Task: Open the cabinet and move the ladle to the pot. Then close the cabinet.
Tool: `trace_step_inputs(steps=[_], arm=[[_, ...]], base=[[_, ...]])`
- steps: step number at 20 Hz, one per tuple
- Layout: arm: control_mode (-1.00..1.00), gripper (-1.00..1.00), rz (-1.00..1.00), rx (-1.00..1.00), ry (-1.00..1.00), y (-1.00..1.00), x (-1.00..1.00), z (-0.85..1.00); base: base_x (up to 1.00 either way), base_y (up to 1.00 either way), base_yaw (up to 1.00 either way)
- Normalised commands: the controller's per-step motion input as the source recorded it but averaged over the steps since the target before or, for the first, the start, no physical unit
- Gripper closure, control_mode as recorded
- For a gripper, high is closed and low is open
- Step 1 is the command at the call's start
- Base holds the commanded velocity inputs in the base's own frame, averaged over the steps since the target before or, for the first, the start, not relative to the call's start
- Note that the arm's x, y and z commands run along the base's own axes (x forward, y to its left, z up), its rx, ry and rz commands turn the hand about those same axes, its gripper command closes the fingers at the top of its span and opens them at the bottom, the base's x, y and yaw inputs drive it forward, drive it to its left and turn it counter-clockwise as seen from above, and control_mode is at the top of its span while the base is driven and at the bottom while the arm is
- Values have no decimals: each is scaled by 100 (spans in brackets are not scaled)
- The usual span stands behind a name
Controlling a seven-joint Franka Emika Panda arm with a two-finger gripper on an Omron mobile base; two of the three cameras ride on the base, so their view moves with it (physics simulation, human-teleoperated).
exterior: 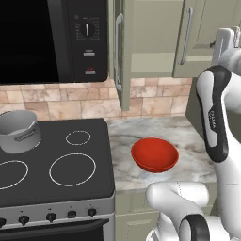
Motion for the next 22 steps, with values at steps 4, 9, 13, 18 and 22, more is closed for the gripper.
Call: trace_step_inputs(steps=[4, 9, 13, 18, 22], arm=[[-100, -100, 0, -5, -1, 24, -74, 0], [-100, -100, 0, -6, 0, 39, -43, 2], [-100, -100, 0, -4, 0, 42, -39, 8], [-100, -100, 0, -2, 0, 39, -38, 3], [-100, -100, 0, -1, 0, 37, -35, 4]], base=[[0, 0, 0], [0, 0, 0], [0, 0, 0], [0, 0, 0], [0, 0, 0]])
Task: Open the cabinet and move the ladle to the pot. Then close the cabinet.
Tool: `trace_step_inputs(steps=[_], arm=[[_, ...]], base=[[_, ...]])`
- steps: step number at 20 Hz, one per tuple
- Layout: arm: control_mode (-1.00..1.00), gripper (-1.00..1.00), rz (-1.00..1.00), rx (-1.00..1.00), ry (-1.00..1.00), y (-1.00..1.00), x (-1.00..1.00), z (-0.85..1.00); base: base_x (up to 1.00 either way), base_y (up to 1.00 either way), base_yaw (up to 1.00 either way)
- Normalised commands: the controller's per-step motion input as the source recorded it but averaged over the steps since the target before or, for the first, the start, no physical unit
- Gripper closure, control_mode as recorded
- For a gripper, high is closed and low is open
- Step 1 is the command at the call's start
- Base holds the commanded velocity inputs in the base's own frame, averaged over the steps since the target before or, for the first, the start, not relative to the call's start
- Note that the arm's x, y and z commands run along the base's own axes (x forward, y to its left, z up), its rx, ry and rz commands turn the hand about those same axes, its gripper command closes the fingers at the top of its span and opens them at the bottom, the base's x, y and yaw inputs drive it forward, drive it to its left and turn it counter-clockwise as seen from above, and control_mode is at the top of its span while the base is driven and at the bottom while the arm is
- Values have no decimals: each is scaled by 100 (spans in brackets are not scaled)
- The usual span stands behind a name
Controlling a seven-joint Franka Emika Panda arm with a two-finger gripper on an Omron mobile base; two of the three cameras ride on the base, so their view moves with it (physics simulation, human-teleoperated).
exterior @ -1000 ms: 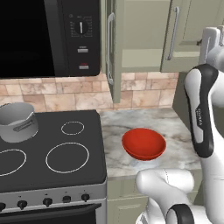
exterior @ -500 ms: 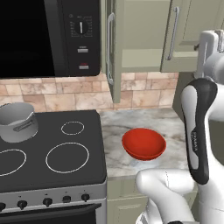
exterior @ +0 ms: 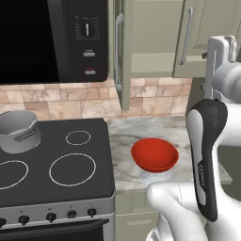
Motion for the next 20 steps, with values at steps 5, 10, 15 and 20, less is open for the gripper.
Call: trace_step_inputs(steps=[5, 10, 15, 20], arm=[[-100, -100, -2, 0, 4, 39, -25, 0], [-100, -100, -3, 0, 7, 46, -6, 0], [-100, -100, -3, -1, 1, 46, -12, 0], [-100, -100, -3, -1, 0, 46, -11, 0]], base=[[0, 0, 0], [0, 0, 0], [0, 0, 0], [0, 0, 0]])
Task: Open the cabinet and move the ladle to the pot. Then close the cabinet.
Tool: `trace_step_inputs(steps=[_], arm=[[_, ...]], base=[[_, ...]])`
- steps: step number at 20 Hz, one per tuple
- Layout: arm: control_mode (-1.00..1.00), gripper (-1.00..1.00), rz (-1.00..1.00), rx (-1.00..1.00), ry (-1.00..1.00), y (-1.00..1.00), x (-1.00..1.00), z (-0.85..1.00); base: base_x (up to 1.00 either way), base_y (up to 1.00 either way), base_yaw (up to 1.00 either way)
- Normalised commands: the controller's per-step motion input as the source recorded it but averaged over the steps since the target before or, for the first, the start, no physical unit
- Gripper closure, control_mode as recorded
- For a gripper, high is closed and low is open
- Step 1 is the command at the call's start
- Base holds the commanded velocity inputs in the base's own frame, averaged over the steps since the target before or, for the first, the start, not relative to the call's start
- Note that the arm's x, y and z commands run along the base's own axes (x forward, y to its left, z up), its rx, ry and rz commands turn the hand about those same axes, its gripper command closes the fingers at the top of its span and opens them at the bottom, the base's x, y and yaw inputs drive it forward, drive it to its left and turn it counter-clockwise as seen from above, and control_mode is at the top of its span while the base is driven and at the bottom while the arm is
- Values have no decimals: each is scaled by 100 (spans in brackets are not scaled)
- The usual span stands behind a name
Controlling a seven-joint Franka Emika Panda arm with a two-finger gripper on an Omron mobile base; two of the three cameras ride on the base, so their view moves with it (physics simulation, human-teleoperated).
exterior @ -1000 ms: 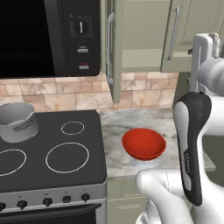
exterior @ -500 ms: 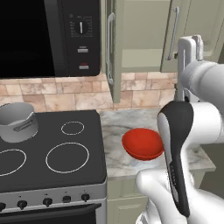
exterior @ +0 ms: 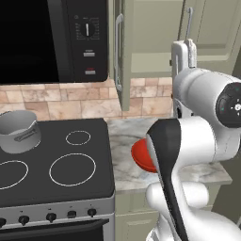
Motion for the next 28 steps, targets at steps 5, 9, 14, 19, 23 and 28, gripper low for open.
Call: trace_step_inputs(steps=[5, 9, 14, 19, 23, 28], arm=[[-100, -100, -3, -2, 0, 42, -5, 0], [-100, -100, -2, -3, 0, 50, 0, 0], [-100, -100, -3, -4, 0, 54, 0, 0], [-100, -100, -4, -3, 0, 55, 0, -1], [-100, -100, -7, -3, 0, 47, 19, -2], [-100, -100, -9, -3, 0, 36, 36, -10]], base=[[0, 0, 0], [0, 0, 0], [0, 0, 0], [0, 0, 0], [0, 0, 0], [0, 0, 0]])
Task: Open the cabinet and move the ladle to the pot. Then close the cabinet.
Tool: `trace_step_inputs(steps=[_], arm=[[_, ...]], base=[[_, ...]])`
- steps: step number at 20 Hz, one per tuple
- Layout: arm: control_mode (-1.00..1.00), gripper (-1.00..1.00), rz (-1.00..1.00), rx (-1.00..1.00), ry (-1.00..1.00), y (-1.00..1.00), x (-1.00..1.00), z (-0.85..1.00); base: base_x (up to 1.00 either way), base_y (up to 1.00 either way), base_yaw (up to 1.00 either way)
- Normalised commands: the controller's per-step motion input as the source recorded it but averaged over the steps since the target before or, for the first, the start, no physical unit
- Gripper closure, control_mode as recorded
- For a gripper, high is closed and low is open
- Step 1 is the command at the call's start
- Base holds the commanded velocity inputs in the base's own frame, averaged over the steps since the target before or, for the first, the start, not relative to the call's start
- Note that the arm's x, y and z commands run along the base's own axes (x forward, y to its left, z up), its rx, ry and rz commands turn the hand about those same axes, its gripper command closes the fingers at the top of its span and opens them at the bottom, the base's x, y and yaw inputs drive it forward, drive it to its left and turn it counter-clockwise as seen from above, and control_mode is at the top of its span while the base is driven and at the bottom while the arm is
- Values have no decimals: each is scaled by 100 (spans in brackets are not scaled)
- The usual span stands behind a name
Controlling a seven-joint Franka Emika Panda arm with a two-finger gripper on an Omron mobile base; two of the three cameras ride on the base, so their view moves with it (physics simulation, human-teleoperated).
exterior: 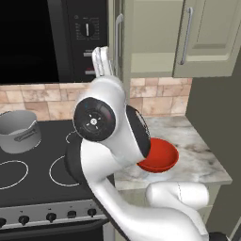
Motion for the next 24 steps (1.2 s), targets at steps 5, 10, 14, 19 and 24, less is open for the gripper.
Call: trace_step_inputs(steps=[5, 10, 14, 19, 24], arm=[[-100, -100, -13, -2, 0, 24, 49, -14], [-100, -100, -15, -1, 0, 5, 45, -16], [-100, -100, -14, 0, 0, 0, 35, -11], [-100, -100, -11, 0, -2, 0, 33, -4], [-100, -100, -8, 0, -3, -6, 28, 0]], base=[[0, 0, 0], [0, 0, 0], [0, 0, 0], [0, 0, 0], [0, 0, 0]])
